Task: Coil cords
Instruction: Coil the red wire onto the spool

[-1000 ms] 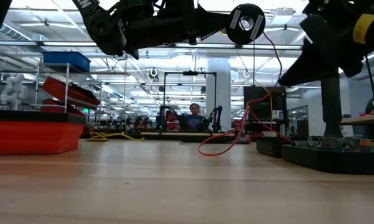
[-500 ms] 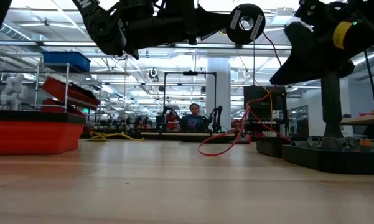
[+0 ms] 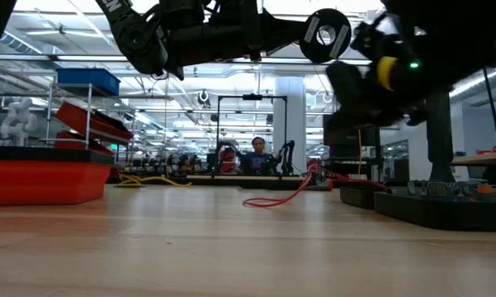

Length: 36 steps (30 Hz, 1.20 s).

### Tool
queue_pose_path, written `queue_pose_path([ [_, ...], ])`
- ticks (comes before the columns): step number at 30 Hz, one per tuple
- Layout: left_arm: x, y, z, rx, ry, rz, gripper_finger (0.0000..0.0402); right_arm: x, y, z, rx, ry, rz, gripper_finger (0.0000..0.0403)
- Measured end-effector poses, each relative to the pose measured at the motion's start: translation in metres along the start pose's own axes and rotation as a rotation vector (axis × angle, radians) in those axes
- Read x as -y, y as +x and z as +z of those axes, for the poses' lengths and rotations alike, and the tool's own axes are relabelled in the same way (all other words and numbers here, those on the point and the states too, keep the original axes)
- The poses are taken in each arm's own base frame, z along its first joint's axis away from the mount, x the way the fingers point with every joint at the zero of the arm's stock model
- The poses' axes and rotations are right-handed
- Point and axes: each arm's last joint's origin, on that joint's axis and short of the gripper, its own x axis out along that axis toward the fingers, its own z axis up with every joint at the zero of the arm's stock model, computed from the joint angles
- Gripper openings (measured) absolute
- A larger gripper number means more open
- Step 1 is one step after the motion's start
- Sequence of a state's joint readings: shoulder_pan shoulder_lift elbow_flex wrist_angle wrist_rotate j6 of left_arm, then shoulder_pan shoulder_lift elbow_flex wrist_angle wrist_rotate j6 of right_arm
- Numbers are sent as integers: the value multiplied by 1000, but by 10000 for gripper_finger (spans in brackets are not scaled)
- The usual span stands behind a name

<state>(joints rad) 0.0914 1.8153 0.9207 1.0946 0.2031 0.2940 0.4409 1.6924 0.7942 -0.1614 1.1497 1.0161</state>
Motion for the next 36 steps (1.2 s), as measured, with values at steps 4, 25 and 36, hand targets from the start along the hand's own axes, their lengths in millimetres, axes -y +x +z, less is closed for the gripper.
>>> queue_pose_path([
  [4, 0, 0, 0, -3, 8, 13, 0, -9, 12, 21, 3, -22, 17, 1],
  [25, -2, 0, -2, -59, 65, 83, 0, -40, 12, 89, 113, -70, -15, 0],
  [36, -1, 0, -4, -81, 100, 81, 0, -48, -11, 122, 96, -167, -41, 0],
])
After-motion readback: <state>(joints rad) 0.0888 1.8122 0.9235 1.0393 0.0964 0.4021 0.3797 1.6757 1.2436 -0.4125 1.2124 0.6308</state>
